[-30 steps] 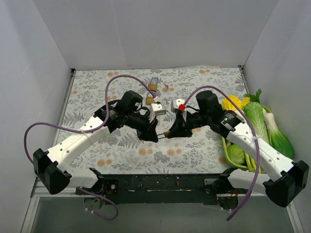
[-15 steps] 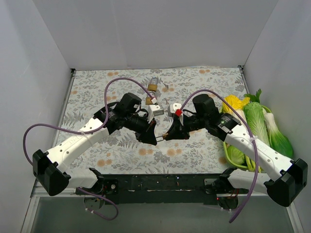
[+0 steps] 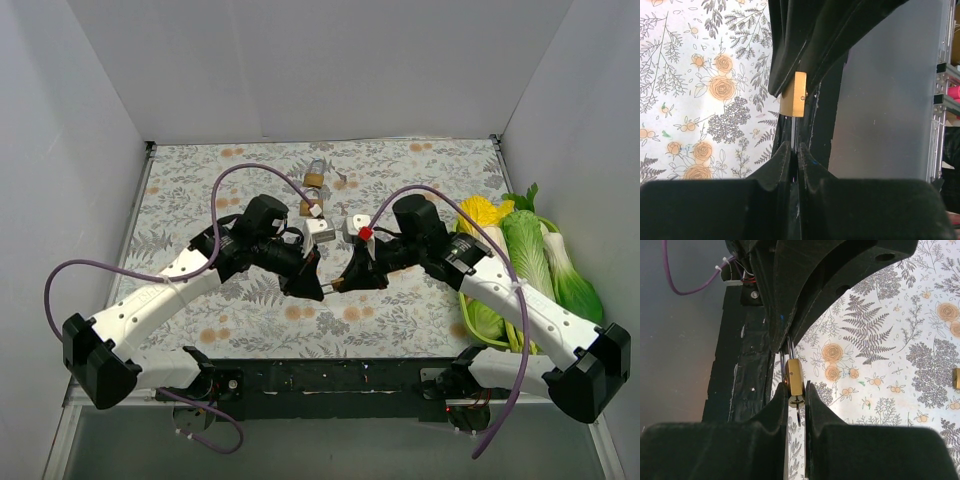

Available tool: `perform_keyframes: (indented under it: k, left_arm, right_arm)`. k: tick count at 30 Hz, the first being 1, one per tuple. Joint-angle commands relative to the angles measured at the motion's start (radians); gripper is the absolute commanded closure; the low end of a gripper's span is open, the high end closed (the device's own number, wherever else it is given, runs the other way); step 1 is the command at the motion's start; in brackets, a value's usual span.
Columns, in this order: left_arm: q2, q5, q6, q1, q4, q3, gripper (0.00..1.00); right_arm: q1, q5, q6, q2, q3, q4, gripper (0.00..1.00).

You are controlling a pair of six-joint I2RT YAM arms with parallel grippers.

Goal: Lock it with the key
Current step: Lock the lock.

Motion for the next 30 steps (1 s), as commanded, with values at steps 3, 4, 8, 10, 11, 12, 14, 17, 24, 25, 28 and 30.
perform_keyframes:
  k: [3, 4, 8, 10, 11, 12, 14, 17, 24, 25, 28, 30]
  left_arm:
    - [-0.072, -0.018, 0.147, -0.026, 0.318, 0.026, 1.0]
    - [-0.09, -0.026, 0.158, -0.026, 0.3, 0.011, 1.0]
    - [-0.126, -0.062, 0.181, -0.026, 0.237, -0.025, 1.0]
    - [-0.131, -0.076, 0.205, -0.026, 0.217, -0.034, 1.0]
    - [-0.134, -0.081, 0.216, -0.024, 0.206, -0.043, 1.0]
    - [-0.135, -0.093, 0.228, -0.024, 0.204, -0.048, 1.0]
    - [-0.125, -0.099, 0.242, -0.024, 0.188, -0.046, 1.0]
    - [-0.108, -0.108, 0.257, -0.024, 0.154, -0.036, 1.0]
    - [-0.097, -0.125, 0.264, -0.024, 0.112, -0.036, 1.0]
    - [-0.095, -0.125, 0.27, -0.024, 0.106, -0.036, 1.0]
    - [-0.094, -0.142, 0.277, -0.024, 0.106, -0.039, 1.0]
    - [-0.092, -0.173, 0.285, -0.023, 0.117, -0.04, 1.0]
  right_arm:
    - [0.039, -0.086, 0.016, 0.039, 0.053, 0.007, 0.99]
    - [0.028, -0.083, 0.016, 0.032, 0.056, 0.002, 0.99]
    - [-0.041, -0.069, 0.021, -0.001, 0.073, -0.027, 0.99]
    - [-0.056, -0.082, 0.004, 0.005, 0.09, -0.057, 0.99]
    - [-0.061, -0.085, -0.007, 0.005, 0.107, -0.073, 0.99]
    - [-0.063, -0.083, -0.013, 0.005, 0.111, -0.097, 0.99]
    - [-0.067, -0.076, -0.031, 0.002, 0.117, -0.111, 0.99]
    - [-0.07, -0.042, -0.037, -0.004, 0.127, -0.122, 0.99]
    - [-0.078, 0.067, -0.037, -0.05, 0.113, -0.087, 0.99]
    - [-0.076, 0.082, -0.04, -0.06, 0.108, -0.084, 0.99]
    - [-0.076, 0.066, -0.056, -0.061, 0.113, -0.088, 0.99]
    - [-0.076, 0.047, -0.063, -0.053, 0.122, -0.123, 0.99]
